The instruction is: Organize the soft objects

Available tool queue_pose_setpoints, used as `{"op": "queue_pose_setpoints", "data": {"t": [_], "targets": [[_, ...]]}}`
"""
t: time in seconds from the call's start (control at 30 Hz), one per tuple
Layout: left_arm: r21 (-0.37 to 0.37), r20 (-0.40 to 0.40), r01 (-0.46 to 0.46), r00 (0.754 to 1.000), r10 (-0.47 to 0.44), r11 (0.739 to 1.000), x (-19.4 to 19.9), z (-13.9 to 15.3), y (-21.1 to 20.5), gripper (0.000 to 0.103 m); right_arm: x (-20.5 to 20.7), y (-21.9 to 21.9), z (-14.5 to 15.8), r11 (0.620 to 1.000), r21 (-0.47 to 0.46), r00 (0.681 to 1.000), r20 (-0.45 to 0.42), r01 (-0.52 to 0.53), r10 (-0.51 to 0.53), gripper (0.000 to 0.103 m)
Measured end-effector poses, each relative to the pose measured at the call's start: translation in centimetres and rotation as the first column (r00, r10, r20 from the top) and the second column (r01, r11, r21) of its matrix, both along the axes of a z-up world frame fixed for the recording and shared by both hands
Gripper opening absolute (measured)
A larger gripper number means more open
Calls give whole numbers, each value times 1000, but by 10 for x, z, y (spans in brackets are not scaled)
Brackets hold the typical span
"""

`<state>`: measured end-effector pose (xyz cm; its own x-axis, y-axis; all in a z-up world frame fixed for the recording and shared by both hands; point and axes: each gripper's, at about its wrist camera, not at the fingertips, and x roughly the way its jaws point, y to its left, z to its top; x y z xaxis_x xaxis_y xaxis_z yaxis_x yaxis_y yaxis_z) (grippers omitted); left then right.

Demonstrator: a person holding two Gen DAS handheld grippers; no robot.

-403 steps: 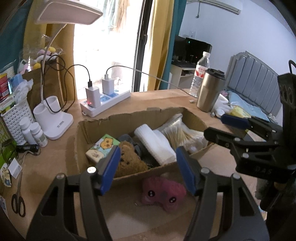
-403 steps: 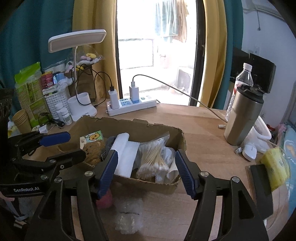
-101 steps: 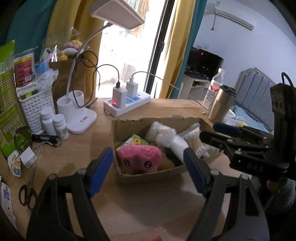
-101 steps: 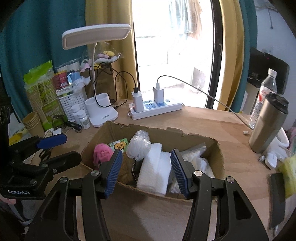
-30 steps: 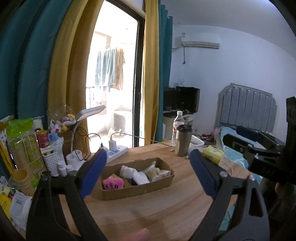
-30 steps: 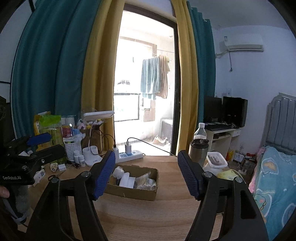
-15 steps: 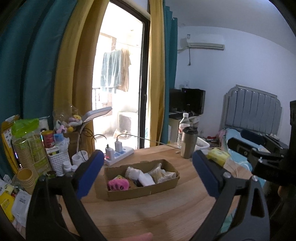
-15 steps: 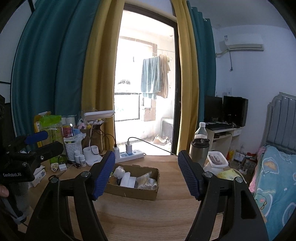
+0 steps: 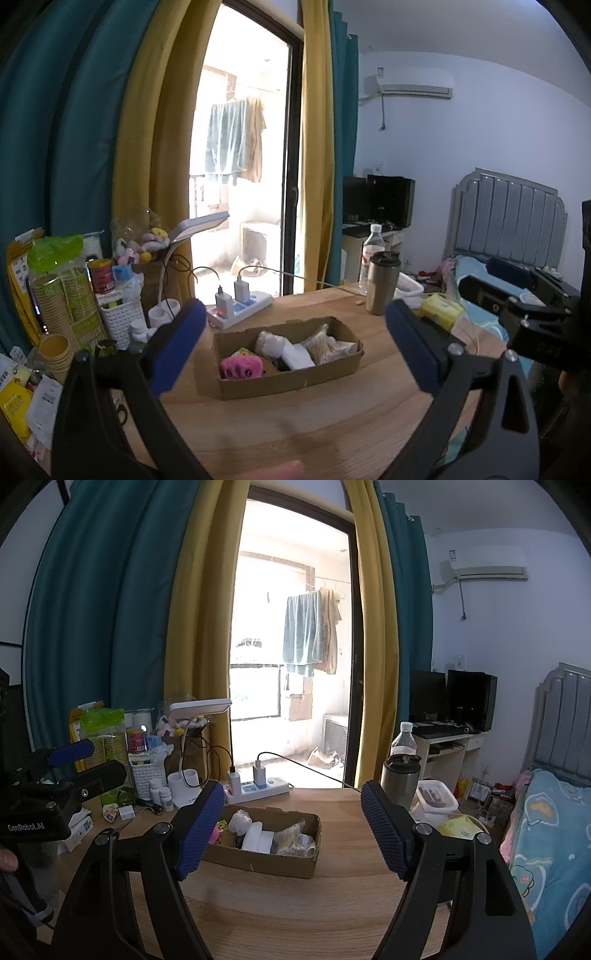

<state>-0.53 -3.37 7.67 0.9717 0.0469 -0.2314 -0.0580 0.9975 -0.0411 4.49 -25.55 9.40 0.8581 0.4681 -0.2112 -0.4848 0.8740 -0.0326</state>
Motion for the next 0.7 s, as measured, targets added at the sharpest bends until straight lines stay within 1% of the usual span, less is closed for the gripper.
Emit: {"op": "queue_pose_setpoints", "data": {"t": [0.7], "targets": [[13, -9, 7, 1000, -7, 1000, -2, 1, -8, 99, -2, 6, -6, 1000, -7, 1000, -7, -6, 6, 80]]}}
